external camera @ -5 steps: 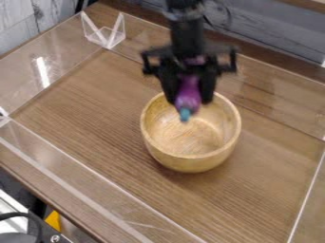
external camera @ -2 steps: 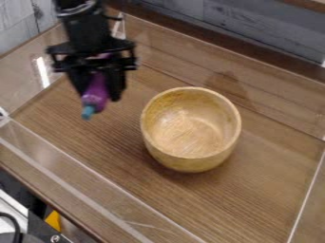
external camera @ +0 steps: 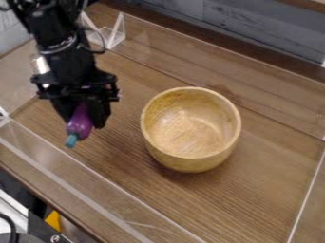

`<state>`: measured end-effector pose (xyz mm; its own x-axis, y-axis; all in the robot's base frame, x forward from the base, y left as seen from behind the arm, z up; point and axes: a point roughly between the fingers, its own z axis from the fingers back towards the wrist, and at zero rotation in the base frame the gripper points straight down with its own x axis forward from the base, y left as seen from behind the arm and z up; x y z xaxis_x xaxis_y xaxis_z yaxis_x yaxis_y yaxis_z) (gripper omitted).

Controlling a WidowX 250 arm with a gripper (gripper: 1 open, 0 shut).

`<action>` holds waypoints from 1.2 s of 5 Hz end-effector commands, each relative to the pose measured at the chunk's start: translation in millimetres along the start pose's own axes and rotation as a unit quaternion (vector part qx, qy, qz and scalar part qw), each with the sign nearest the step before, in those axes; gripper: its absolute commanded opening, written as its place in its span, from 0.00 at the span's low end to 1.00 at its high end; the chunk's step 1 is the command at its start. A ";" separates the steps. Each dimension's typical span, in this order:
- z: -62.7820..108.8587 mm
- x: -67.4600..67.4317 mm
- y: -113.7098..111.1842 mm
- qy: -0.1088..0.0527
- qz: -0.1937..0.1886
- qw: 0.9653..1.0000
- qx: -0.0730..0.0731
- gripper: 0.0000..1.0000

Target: Remove the purple eggplant from inside the brown bowl and put it on the table

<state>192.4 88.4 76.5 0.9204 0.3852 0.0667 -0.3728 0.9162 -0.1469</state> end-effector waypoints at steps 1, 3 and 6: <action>-5.6 1.1 11.5 -0.012 -0.010 1.000 0.007 0.00; -2.0 -16.9 -4.0 -0.010 -0.030 0.999 0.008 0.00; -12.6 -9.5 10.6 -0.005 -0.076 0.997 0.007 0.00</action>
<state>174.5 86.1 54.5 0.9689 0.2402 0.0588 -0.2309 0.9638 -0.1330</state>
